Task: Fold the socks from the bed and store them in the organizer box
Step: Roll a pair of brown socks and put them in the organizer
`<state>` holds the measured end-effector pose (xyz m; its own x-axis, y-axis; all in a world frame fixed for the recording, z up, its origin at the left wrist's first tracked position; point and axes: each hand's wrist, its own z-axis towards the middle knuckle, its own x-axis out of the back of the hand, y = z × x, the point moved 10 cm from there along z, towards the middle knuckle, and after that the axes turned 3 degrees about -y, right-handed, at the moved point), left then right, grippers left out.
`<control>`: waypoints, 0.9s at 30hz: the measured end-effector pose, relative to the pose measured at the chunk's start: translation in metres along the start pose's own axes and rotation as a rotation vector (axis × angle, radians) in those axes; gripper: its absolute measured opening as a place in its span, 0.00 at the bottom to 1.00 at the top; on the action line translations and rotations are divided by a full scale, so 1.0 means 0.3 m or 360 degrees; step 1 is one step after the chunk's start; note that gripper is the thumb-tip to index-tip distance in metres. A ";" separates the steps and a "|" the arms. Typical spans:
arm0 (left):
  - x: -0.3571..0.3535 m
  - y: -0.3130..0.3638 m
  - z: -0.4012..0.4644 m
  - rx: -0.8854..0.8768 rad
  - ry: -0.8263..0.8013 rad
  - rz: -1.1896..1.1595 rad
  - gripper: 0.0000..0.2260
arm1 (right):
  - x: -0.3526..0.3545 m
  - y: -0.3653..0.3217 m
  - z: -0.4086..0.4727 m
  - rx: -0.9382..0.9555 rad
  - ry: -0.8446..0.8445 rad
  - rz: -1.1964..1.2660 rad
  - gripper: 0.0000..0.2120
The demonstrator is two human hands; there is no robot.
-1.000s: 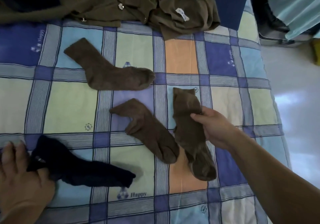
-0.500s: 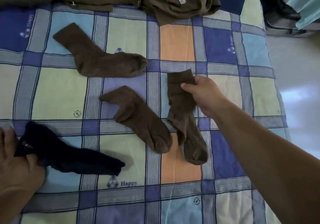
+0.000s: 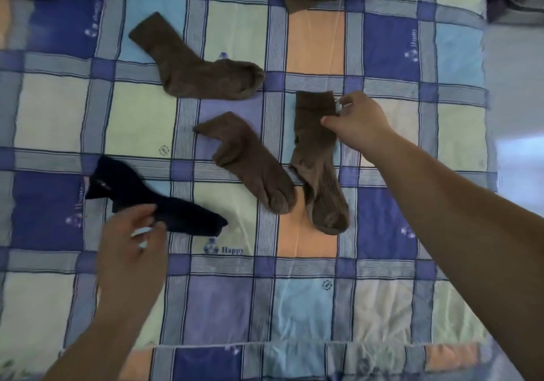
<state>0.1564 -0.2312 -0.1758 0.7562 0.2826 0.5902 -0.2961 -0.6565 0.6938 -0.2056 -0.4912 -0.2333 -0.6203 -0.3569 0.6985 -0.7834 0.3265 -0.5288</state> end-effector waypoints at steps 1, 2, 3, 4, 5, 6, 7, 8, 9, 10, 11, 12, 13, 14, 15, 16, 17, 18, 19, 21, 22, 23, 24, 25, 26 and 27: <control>-0.106 0.078 -0.050 -0.0030 -0.0211 -0.0060 0.07 | 0.012 -0.006 0.002 0.0002 -0.0001 -0.0028 0.29; -0.215 0.123 -0.093 0.0017 -0.0391 -0.0095 0.06 | 0.024 -0.017 0.005 0.0025 0.0010 -0.0052 0.31; -0.336 0.155 -0.135 0.0084 -0.0599 -0.0108 0.05 | 0.033 -0.035 0.008 0.0069 0.0018 -0.0075 0.33; -0.447 0.168 -0.166 0.0197 -0.0794 -0.0090 0.04 | 0.035 -0.056 0.013 0.0127 0.0006 -0.0098 0.35; -0.554 0.169 -0.196 0.0297 -0.0958 -0.0071 0.07 | 0.028 -0.080 0.021 0.0195 -0.0033 -0.0125 0.36; -0.639 0.167 -0.227 0.0414 -0.1063 -0.0102 0.11 | 0.015 -0.103 0.032 0.0259 -0.0092 -0.0159 0.36; -0.705 0.167 -0.252 0.0522 -0.1109 -0.0181 0.15 | 0.000 -0.122 0.045 0.0307 -0.0161 -0.0197 0.35; -0.755 0.149 -0.268 0.0668 -0.1080 -0.0311 0.17 | -0.015 -0.136 0.058 0.0334 -0.0229 -0.0226 0.35; -0.796 0.121 -0.276 0.0805 -0.0977 -0.0473 0.18 | -0.029 -0.147 0.070 0.0345 -0.0294 -0.0244 0.35; -0.820 0.102 -0.278 0.0913 -0.0863 -0.0610 0.17 | -0.041 -0.156 0.083 0.0345 -0.0353 -0.0254 0.35; -0.837 0.085 -0.278 0.0973 -0.0751 -0.0706 0.14 | -0.053 -0.164 0.093 0.0340 -0.0402 -0.0268 0.35; -0.850 0.075 -0.282 0.1017 -0.0682 -0.0771 0.12 | -0.063 -0.169 0.102 0.0332 -0.0445 -0.0297 0.33; -0.866 0.059 -0.283 0.1029 -0.0633 -0.0803 0.09 | -0.074 -0.173 0.108 0.0330 -0.0482 -0.0345 0.32; -0.876 0.052 -0.288 0.1043 -0.0616 -0.0814 0.08 | -0.084 -0.177 0.113 0.0331 -0.0509 -0.0408 0.30; -0.883 0.050 -0.291 0.1030 -0.0613 -0.0811 0.06 | -0.090 -0.181 0.114 0.0335 -0.0521 -0.0474 0.28; -0.888 0.049 -0.292 0.1019 -0.0624 -0.0803 0.04 | -0.094 -0.183 0.117 0.0341 -0.0524 -0.0521 0.26; -0.891 0.046 -0.290 0.0995 -0.0640 -0.0786 0.02 | -0.093 -0.181 0.118 0.0347 -0.0525 -0.0544 0.22; -0.884 0.047 -0.287 0.0979 -0.0657 -0.0752 0.02 | -0.090 -0.174 0.118 0.0342 -0.0531 -0.0533 0.18; -0.873 0.046 -0.283 0.0979 -0.0664 -0.0745 0.02 | -0.082 -0.158 0.116 0.0316 -0.0548 -0.0476 0.15; -0.840 0.044 -0.276 0.1015 -0.0658 -0.0811 0.02 | -0.048 -0.103 0.111 0.0213 -0.0552 -0.0215 0.11; -0.820 0.052 -0.269 0.1029 -0.0661 -0.0869 0.03 | -0.019 -0.067 0.103 0.0148 -0.0516 -0.0034 0.09; -0.799 0.067 -0.255 0.1022 -0.0666 -0.0939 0.05 | 0.012 -0.023 0.089 0.0069 -0.0468 0.0179 0.07; -0.779 0.088 -0.232 0.0983 -0.0674 -0.0996 0.07 | 0.040 0.030 0.072 -0.0026 -0.0422 0.0428 0.05; -0.756 0.115 -0.200 0.0922 -0.0675 -0.1021 0.08 | 0.064 0.087 0.047 -0.0126 -0.0382 0.0687 0.06; -0.734 0.142 -0.161 0.0845 -0.0657 -0.1004 0.10 | 0.083 0.144 0.018 -0.0218 -0.0339 0.0931 0.09; -0.711 0.169 -0.118 0.0772 -0.0624 -0.0959 0.10 | 0.101 0.198 -0.013 -0.0292 -0.0285 0.1158 0.11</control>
<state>-0.0405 -0.2999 -0.2519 0.8772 0.4753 -0.0680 0.4336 -0.7234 0.5372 -0.2708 -0.4792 -0.2418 -0.9858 -0.1278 0.1087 -0.1665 0.6673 -0.7259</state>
